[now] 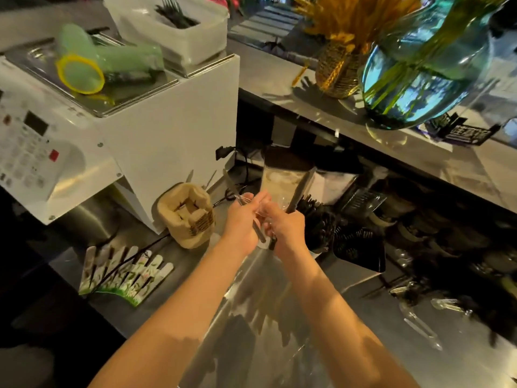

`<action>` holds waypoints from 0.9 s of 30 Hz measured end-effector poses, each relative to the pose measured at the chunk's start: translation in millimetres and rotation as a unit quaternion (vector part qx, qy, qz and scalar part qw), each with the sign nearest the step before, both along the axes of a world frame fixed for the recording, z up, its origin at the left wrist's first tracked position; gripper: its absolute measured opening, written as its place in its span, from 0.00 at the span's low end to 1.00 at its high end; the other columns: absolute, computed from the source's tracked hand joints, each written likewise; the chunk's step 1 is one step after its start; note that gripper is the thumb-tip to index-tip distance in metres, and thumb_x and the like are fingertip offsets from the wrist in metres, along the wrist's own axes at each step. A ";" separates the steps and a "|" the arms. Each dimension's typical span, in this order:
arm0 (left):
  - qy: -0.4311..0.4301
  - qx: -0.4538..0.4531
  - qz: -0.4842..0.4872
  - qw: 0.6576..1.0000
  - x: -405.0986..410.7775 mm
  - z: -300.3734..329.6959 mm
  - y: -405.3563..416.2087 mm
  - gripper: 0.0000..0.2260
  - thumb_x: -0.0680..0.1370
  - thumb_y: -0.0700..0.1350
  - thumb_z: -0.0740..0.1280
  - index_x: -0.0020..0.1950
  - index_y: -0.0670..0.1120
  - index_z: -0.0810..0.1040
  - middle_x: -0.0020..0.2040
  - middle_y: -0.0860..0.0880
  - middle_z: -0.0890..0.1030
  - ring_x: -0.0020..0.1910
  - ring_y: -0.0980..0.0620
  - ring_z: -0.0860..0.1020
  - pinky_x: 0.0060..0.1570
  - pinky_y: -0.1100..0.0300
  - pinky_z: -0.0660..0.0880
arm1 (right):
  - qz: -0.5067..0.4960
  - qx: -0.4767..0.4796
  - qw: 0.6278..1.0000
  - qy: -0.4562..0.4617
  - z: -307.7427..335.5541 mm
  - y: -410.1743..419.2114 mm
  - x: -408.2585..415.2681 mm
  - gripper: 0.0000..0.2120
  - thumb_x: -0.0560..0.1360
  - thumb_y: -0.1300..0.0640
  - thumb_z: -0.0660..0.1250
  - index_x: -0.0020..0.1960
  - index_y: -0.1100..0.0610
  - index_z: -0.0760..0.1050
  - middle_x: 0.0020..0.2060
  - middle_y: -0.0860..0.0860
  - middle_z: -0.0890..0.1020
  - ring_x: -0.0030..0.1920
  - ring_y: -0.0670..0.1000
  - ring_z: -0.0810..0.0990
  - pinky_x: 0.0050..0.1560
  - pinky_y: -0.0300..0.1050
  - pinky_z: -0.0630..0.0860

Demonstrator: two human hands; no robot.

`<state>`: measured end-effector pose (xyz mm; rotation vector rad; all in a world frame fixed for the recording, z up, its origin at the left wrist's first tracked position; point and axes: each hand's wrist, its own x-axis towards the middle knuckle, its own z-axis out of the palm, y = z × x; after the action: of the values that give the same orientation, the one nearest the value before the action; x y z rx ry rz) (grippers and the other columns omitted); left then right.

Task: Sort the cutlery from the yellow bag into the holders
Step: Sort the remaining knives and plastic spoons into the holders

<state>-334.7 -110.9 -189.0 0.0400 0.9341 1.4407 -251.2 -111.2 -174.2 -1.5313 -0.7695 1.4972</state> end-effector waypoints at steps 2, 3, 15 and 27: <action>0.009 0.003 -0.002 1.000 -0.7 -0.8 7.2 0.05 0.81 0.36 0.63 0.55 0.43 0.75 0.46 0.45 0.86 0.52 0.43 0.82 0.51 0.48 0.78 | 0.016 0.002 0.999 -0.028 2.8 11.7 2.2 0.09 0.73 0.58 0.76 0.45 0.63 0.81 0.34 0.56 0.83 0.28 0.48 0.80 0.30 0.40 0.75; -0.006 0.009 0.004 1.000 -3.0 -1.0 11.6 0.08 0.82 0.37 0.61 0.59 0.43 0.75 0.48 0.44 0.85 0.54 0.42 0.81 0.55 0.47 0.77 | 0.022 0.014 0.998 -0.054 6.2 17.3 4.7 0.08 0.73 0.58 0.76 0.40 0.62 0.80 0.32 0.56 0.82 0.29 0.49 0.79 0.31 0.41 0.75; 0.089 -0.077 0.058 0.991 -27.8 -27.7 52.9 0.15 0.86 0.44 0.55 0.69 0.40 0.73 0.65 0.39 0.78 0.57 0.44 0.81 0.59 0.51 0.78 | 0.314 0.038 0.809 -0.496 13.7 107.1 23.2 0.18 0.76 0.56 0.69 0.61 0.66 0.72 0.45 0.58 0.79 0.47 0.56 0.81 0.49 0.48 0.79; 0.085 -0.083 0.046 0.992 -30.0 -26.0 47.3 0.14 0.86 0.43 0.55 0.69 0.42 0.74 0.65 0.41 0.78 0.59 0.45 0.80 0.56 0.52 0.79 | 0.331 0.046 0.794 -0.508 4.9 119.4 18.0 0.02 0.75 0.61 0.67 0.44 0.58 0.76 0.42 0.56 0.81 0.43 0.55 0.82 0.38 0.47 0.79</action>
<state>-364.8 -63.6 -215.0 -0.0045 1.2061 1.4563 -233.1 8.2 -169.2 -2.0865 -2.1466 0.9017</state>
